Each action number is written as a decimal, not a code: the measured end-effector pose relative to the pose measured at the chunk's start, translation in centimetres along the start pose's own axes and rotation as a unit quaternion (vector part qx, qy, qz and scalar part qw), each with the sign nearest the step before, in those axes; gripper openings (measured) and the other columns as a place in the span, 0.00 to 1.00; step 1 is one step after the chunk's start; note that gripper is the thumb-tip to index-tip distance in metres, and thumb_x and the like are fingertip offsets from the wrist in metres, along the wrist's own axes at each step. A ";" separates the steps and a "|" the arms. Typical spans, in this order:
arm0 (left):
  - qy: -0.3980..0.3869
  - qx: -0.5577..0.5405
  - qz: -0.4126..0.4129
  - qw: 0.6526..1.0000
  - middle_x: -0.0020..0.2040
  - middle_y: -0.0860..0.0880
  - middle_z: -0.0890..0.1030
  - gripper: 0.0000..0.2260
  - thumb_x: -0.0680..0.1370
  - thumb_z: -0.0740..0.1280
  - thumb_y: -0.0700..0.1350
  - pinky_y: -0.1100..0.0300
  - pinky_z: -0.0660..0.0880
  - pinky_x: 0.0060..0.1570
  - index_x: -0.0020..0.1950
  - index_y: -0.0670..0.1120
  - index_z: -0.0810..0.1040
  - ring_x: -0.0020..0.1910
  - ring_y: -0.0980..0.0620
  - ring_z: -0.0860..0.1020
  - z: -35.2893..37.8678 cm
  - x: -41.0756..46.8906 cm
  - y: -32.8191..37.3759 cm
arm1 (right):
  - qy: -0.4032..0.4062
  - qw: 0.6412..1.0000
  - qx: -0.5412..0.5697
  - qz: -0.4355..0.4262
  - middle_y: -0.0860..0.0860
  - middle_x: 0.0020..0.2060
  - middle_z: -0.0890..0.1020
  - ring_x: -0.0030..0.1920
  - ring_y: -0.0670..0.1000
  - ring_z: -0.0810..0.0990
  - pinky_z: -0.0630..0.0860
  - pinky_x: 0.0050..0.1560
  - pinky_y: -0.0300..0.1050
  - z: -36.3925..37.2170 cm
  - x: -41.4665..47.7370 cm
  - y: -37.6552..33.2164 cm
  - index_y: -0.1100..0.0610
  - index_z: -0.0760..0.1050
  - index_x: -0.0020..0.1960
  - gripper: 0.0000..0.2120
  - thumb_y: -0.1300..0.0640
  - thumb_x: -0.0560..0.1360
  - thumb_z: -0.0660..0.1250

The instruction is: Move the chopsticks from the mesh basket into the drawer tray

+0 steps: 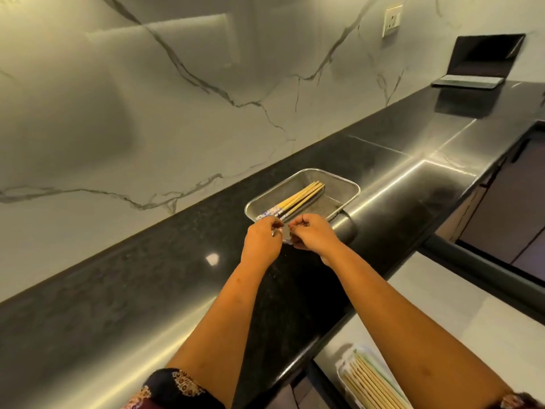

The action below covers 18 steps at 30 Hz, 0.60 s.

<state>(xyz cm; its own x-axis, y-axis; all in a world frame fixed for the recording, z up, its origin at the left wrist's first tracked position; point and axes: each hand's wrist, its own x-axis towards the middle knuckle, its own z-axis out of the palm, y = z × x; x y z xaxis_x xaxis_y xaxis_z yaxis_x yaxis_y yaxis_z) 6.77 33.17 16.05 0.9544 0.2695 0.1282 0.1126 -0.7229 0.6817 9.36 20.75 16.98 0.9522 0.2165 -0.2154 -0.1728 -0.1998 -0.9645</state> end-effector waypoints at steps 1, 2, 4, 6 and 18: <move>-0.004 0.004 0.002 1.000 0.55 0.44 0.81 0.10 0.76 0.64 0.40 0.61 0.73 0.48 0.56 0.46 0.79 0.50 0.49 0.79 -0.2 1.4 -0.6 | 0.006 1.000 0.000 0.004 0.53 0.40 0.80 0.41 0.48 0.79 0.80 0.42 0.43 0.8 1.7 -0.4 0.57 0.77 0.48 0.04 0.63 0.76 0.64; -0.011 0.010 0.005 1.000 0.56 0.44 0.81 0.11 0.76 0.64 0.40 0.61 0.73 0.50 0.57 0.45 0.79 0.52 0.48 0.79 -0.4 2.3 -1.0 | 0.015 1.000 -0.005 0.011 0.54 0.41 0.80 0.42 0.49 0.79 0.80 0.45 0.45 1.3 3.0 -0.4 0.58 0.77 0.47 0.04 0.63 0.76 0.64; -0.028 0.020 0.004 0.999 0.58 0.44 0.81 0.12 0.76 0.64 0.39 0.59 0.73 0.53 0.58 0.45 0.79 0.54 0.47 0.79 -0.5 3.4 -1.5 | 0.030 0.999 -0.002 0.036 0.56 0.42 0.80 0.44 0.51 0.79 0.80 0.49 0.48 2.0 5.1 -0.2 0.57 0.76 0.44 0.05 0.64 0.76 0.63; -0.055 0.029 -0.009 0.998 0.59 0.43 0.80 0.13 0.76 0.64 0.39 0.56 0.74 0.54 0.59 0.45 0.79 0.55 0.45 0.78 -0.6 5.4 -2.9 | 0.039 0.996 0.034 0.075 0.56 0.40 0.78 0.42 0.51 0.78 0.79 0.44 0.45 3.3 7.8 0.1 0.55 0.73 0.40 0.09 0.65 0.76 0.62; -0.212 0.115 0.030 0.970 0.62 0.43 0.77 0.15 0.79 0.61 0.47 0.51 0.73 0.59 0.64 0.45 0.75 0.58 0.45 0.76 0.3 11.8 -6.3 | 0.161 0.960 0.095 0.210 0.60 0.49 0.80 0.49 0.57 0.81 0.79 0.52 0.49 5.4 16.7 3.0 0.66 0.74 0.55 0.10 0.63 0.76 0.65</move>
<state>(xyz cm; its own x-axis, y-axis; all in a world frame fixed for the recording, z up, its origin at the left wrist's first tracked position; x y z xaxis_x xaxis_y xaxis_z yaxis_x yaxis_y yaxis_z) 17.45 40.72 13.05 0.9836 -0.0287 -0.1782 0.0648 -0.8653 0.4970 23.36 28.91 9.67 0.8121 -0.1566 -0.5621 -0.5717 -0.0203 -0.8202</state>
